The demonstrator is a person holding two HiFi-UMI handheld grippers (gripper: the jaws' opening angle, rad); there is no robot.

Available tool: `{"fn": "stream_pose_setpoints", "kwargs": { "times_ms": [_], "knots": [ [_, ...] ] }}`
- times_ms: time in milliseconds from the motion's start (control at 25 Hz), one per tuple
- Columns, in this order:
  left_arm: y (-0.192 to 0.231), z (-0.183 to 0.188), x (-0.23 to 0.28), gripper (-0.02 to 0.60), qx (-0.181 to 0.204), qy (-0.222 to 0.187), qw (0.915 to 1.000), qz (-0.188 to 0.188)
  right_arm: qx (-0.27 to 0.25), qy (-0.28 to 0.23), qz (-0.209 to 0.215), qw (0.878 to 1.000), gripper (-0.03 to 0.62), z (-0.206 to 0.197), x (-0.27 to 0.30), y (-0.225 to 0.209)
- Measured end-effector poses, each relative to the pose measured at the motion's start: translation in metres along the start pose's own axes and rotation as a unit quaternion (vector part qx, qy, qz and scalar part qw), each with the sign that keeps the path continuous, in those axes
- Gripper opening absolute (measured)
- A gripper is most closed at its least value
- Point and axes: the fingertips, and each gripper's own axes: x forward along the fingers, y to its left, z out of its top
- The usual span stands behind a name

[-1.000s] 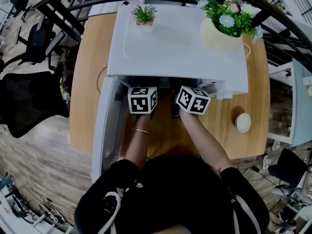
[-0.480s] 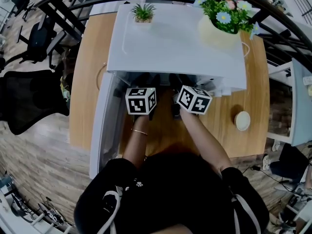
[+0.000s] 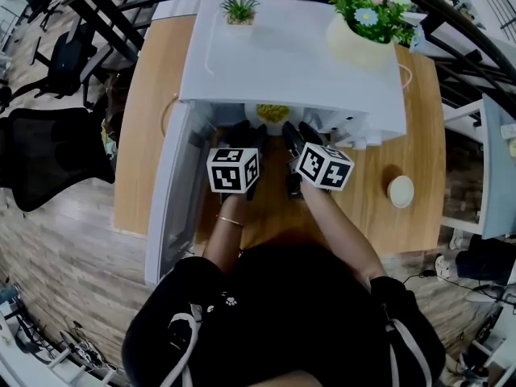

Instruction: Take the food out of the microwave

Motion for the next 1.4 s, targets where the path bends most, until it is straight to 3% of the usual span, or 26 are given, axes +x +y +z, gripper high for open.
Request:
{"fn": "stream_pose_setpoints", "kwargs": {
  "times_ms": [320, 400, 520, 600, 880, 960, 1400],
  "knots": [
    [0.003, -0.012, -0.004, 0.158, -0.012, 0.009, 0.9999, -0.007, 0.027, 0.005, 0.001, 1.000, 0.176, -0.010, -0.004, -0.005],
    [0.004, -0.013, -0.006, 0.158, -0.048, 0.000, 0.9987, -0.018, 0.043, -0.005, -0.006, 0.999, 0.172, -0.005, -0.007, -0.010],
    [0.004, -0.017, -0.007, 0.158, -0.132, -0.015, 0.9902, -0.045, 0.071, -0.009, -0.009, 0.997, 0.158, -0.006, -0.008, -0.017],
    [0.005, -0.021, -0.006, 0.158, -0.150, -0.012, 0.9873, -0.051, 0.095, -0.003, 0.001, 0.995, 0.152, -0.012, -0.004, -0.015],
    [0.005, -0.020, 0.004, 0.155, -0.177, -0.019, 0.9818, -0.065, 0.149, 0.001, 0.029, 0.988, 0.095, -0.018, 0.005, -0.007],
    [0.003, -0.019, 0.004, 0.120, -0.177, -0.020, 0.9816, -0.069, 0.157, 0.001, 0.032, 0.987, 0.090, -0.018, 0.003, -0.007],
    [-0.011, -0.014, -0.014, 0.114, -0.163, -0.036, 0.9830, -0.077, 0.152, -0.016, 0.043, 0.987, 0.087, -0.015, -0.017, 0.002]
  ]
}}
